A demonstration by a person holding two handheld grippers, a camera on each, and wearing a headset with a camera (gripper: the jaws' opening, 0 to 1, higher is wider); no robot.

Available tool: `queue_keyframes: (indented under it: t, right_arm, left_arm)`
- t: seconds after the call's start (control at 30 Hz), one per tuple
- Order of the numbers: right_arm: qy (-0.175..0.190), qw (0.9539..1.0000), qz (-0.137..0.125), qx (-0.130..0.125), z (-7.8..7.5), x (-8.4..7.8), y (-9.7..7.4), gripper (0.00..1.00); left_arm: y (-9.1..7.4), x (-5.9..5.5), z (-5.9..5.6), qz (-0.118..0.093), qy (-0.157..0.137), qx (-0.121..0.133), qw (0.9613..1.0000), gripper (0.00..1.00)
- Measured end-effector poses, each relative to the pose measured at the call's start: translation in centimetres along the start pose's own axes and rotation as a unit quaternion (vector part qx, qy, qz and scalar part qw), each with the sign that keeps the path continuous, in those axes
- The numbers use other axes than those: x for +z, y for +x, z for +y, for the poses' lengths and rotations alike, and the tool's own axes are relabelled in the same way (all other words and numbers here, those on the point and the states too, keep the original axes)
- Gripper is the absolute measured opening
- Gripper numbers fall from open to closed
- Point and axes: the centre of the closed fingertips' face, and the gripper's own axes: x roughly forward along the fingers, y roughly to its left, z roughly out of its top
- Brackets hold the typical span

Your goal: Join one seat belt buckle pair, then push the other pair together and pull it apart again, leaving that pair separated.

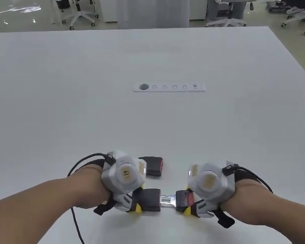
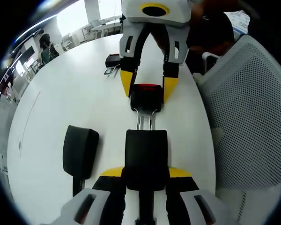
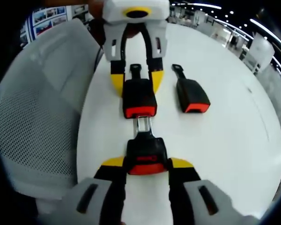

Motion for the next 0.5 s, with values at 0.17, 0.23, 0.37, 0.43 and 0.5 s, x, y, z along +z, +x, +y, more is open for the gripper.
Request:
queue_keyframes:
  t: [0.17,0.23,0.37,0.43,0.5]
  right_arm:
    - [-0.004,1.0000,0.000,0.006,0.21,-0.04,-0.10,0.34]
    - [-0.006,1.0000,0.002,0.005,0.21,-0.04,-0.06,0.34]
    - [-0.005,1.0000,-0.001,0.007,0.37,0.42,-0.12,0.34]
    - [-0.014,0.9999,-0.001,0.005,0.57,0.68,0.18,0.34]
    - [-0.013,0.9999,-0.007,0.003,0.42,0.91,0.39,0.34]
  left_arm:
    - [-0.01,0.00,0.02,0.001,0.000,0.000,1.0000,0.33]
    - [0.00,-0.01,0.03,0.002,0.001,0.000,1.0000,0.33]
    - [0.01,0.00,0.03,0.003,0.000,0.000,1.0000,0.33]
    - [0.00,0.01,0.01,0.003,0.002,0.000,1.0000,0.33]
    - [-0.02,0.01,0.04,0.001,0.002,0.000,1.0000,0.33]
